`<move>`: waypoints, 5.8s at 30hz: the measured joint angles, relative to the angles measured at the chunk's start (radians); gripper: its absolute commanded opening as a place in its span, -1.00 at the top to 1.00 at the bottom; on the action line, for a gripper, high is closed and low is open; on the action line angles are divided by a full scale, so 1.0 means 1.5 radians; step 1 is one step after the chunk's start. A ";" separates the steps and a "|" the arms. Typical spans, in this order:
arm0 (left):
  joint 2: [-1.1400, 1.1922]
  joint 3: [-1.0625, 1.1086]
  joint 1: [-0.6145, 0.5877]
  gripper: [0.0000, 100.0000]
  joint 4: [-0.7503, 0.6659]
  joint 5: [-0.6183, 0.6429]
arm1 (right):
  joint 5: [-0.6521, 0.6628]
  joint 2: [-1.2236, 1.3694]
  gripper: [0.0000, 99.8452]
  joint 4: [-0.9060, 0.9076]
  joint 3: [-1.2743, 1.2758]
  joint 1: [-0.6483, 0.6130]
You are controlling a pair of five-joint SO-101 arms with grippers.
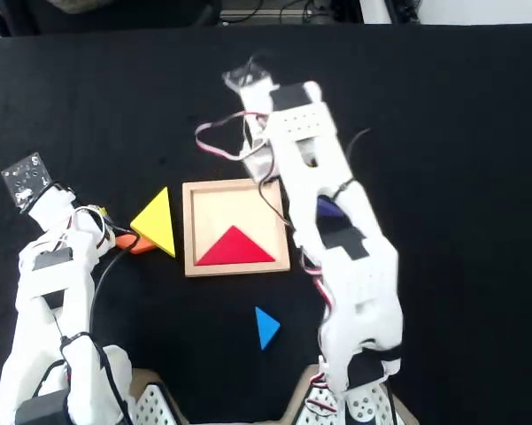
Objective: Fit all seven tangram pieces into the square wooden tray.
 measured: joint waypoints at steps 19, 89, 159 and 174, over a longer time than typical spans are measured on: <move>0.021 -0.273 0.100 0.54 0.430 -0.263 | 0.071 -0.649 0.97 -0.183 0.661 0.122; 0.593 -0.652 0.214 0.29 0.504 0.024 | 0.016 -0.765 0.98 -0.508 1.099 0.110; 0.651 -1.036 0.467 0.88 0.727 -0.117 | -0.006 -0.766 0.98 -0.677 1.158 0.263; 0.735 -1.037 0.463 0.88 0.700 0.045 | -0.006 -0.766 0.98 -0.682 1.158 0.263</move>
